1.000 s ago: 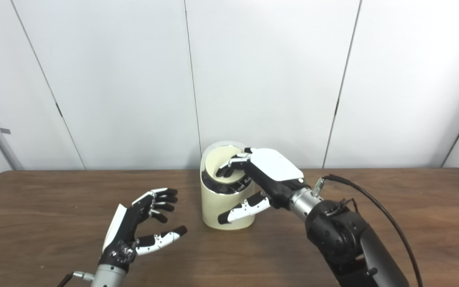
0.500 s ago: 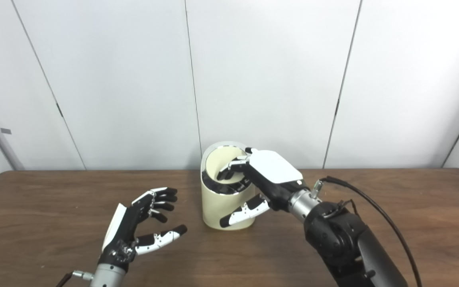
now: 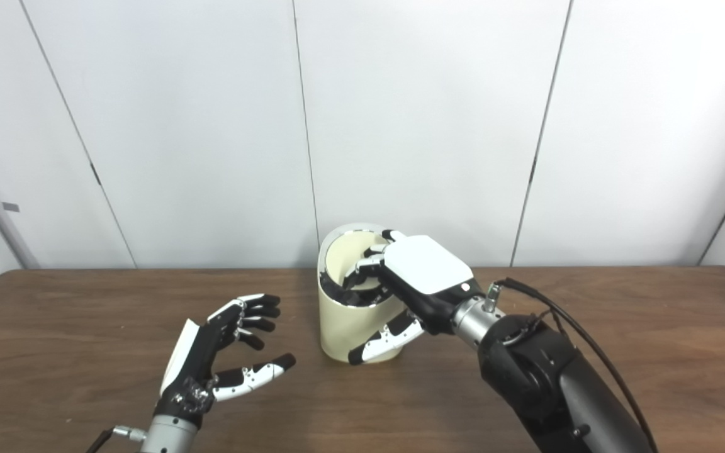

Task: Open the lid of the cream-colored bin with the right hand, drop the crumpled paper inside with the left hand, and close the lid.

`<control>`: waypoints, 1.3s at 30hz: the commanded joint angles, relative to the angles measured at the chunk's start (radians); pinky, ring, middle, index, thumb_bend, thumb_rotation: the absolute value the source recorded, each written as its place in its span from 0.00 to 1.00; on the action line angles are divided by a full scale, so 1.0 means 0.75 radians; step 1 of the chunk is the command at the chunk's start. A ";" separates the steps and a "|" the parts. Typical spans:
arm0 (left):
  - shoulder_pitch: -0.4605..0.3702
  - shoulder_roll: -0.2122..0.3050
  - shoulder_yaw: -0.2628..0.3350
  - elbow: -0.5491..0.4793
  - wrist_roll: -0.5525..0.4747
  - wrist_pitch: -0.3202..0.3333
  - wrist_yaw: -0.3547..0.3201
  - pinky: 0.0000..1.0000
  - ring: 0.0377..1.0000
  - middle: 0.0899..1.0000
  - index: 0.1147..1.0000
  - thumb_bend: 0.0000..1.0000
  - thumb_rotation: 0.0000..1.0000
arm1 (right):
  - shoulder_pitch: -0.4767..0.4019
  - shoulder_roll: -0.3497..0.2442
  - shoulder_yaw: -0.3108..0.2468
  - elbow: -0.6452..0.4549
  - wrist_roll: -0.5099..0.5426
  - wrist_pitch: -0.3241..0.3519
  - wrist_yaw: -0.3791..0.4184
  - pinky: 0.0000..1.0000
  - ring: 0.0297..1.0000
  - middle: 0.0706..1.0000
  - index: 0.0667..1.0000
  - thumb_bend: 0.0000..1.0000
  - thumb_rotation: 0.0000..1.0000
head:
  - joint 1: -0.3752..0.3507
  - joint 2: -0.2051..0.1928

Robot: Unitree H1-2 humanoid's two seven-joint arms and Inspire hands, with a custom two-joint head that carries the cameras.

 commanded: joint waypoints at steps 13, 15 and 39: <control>-0.024 0.001 0.003 -0.042 -0.005 -0.019 0.007 0.53 0.65 0.68 0.71 0.69 0.07 | 0.059 0.083 -0.162 -0.044 0.168 0.075 -0.034 0.93 0.86 0.70 0.70 0.72 0.50 | -0.001 0.001; -0.024 0.001 0.003 -0.042 -0.004 -0.019 0.007 0.53 0.64 0.68 0.71 0.69 0.06 | 0.064 0.102 -0.201 -0.052 0.218 0.085 -0.056 0.91 0.86 0.71 0.71 0.70 0.49 | -0.001 0.001; -0.043 0.023 0.013 -0.025 -0.034 -0.071 0.004 0.53 0.65 0.69 0.71 0.69 0.08 | 0.302 0.123 -0.443 -0.027 0.526 -0.010 -0.265 0.67 0.86 0.95 0.95 0.80 0.38 | -0.007 -0.009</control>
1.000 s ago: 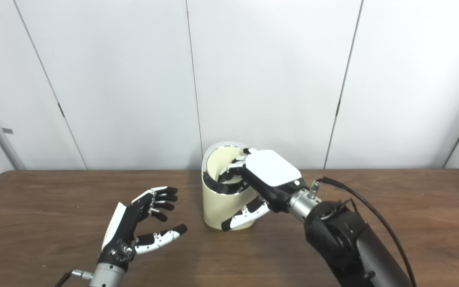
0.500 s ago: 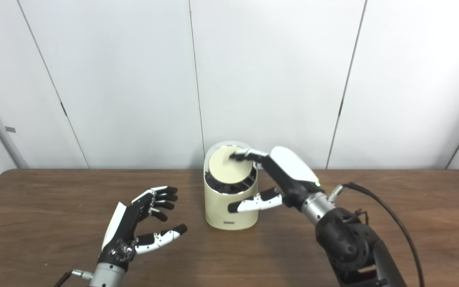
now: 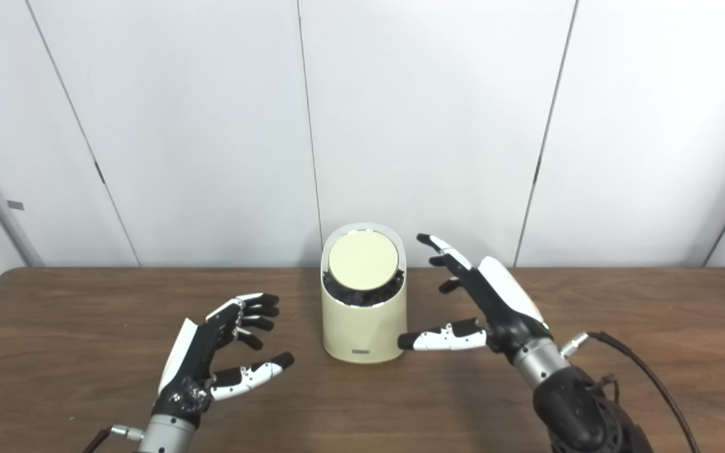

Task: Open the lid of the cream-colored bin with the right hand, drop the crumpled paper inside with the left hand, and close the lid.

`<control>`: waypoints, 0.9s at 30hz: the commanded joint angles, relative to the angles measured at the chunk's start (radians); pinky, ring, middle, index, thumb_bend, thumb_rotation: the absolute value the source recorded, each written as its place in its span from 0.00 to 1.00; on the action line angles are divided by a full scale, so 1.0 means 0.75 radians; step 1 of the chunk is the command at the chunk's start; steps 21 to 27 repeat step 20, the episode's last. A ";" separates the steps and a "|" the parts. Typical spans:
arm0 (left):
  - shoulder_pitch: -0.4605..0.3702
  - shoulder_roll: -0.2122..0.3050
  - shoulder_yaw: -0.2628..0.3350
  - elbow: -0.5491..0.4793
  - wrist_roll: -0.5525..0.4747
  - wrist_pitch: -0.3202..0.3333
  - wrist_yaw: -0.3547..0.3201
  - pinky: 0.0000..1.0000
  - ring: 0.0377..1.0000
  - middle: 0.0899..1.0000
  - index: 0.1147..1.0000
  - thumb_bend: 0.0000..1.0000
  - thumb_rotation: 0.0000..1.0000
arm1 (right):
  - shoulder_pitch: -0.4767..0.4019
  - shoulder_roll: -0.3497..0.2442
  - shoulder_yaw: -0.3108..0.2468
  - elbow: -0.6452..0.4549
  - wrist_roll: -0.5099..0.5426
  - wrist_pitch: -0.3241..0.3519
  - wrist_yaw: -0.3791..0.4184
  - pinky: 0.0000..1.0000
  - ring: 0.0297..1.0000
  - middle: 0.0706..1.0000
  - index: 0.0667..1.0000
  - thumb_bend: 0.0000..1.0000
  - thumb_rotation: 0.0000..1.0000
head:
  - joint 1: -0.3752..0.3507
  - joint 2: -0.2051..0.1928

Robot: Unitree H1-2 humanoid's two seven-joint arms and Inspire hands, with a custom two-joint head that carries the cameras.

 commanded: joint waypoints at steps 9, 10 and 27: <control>-0.041 0.027 0.005 -0.021 -0.090 -0.034 -0.052 0.54 0.68 0.75 0.77 0.70 0.11 | 0.080 0.002 -0.030 0.070 0.059 -0.114 -0.129 0.71 0.86 0.93 0.94 0.83 0.40 | -0.021 -0.010; -0.041 0.026 0.007 -0.019 -0.095 -0.035 -0.056 0.54 0.68 0.75 0.77 0.71 0.11 | 0.081 0.004 -0.028 0.077 0.057 -0.114 -0.135 0.71 0.86 0.93 0.94 0.83 0.40 | -0.021 -0.010; -0.038 0.037 0.023 -0.002 -0.180 -0.081 -0.084 0.57 0.71 0.76 0.78 0.72 0.10 | 0.084 0.039 -0.020 0.144 0.101 -0.175 -0.197 0.73 0.88 0.94 0.93 0.82 0.41 | -0.065 -0.014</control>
